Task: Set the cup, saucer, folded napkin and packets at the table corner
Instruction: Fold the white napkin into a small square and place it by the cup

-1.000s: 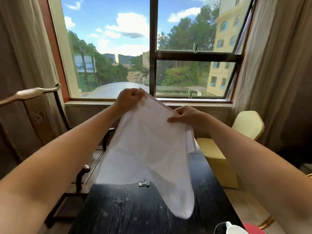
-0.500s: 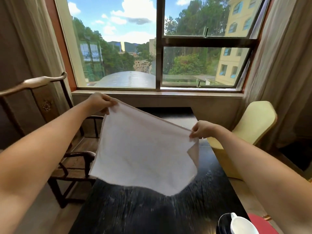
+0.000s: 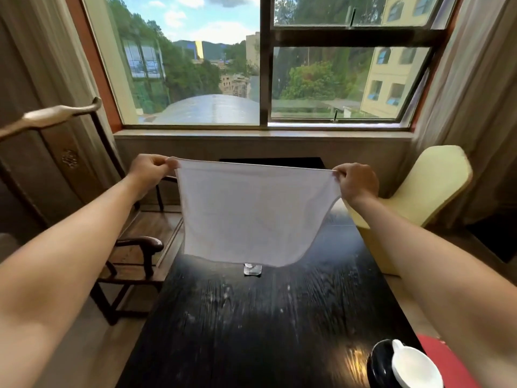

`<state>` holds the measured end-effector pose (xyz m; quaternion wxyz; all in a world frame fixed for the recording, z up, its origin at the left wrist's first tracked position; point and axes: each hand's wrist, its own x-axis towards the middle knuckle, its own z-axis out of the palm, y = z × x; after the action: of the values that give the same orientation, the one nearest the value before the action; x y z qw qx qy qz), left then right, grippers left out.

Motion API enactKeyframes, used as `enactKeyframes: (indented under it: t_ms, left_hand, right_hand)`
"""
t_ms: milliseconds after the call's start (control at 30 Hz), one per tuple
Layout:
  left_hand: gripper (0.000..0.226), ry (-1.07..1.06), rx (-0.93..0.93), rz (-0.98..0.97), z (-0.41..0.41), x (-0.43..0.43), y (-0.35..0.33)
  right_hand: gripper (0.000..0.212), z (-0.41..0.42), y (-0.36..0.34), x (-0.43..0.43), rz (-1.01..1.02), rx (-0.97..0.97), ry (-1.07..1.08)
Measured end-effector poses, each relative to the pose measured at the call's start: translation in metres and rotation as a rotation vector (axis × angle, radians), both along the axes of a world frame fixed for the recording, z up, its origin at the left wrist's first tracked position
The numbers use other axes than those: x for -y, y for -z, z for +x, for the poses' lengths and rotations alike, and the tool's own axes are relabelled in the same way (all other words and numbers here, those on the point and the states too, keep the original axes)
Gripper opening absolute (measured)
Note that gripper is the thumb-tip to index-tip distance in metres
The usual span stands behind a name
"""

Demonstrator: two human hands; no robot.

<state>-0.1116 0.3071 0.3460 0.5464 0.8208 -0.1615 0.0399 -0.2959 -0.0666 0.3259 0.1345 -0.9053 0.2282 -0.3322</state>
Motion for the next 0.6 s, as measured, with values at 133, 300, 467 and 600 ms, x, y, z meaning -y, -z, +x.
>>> enactKeyframes:
  t_ms: [133,300,467,600]
  left_hand:
    - [0.037,-0.015,0.029,0.053,-0.016,-0.009,0.022]
    - [0.024,0.088,0.056,0.164,-0.058,-0.046,0.092]
    - [0.019,0.157,0.071,0.318,-0.129,-0.091,0.185]
    - [0.018,0.139,-0.078,0.389,-0.177,-0.121,0.261]
  right_hand:
    - [0.024,-0.025,0.028,-0.008,-0.161,0.106,-0.024]
    - [0.015,-0.073,0.094,-0.024,-0.291,0.093,-0.052]
    - [0.020,-0.140,0.195,-0.053,-0.322,-0.032,-0.145]
    - [0.027,-0.193,0.263,-0.082,-0.246,-0.235,-0.241]
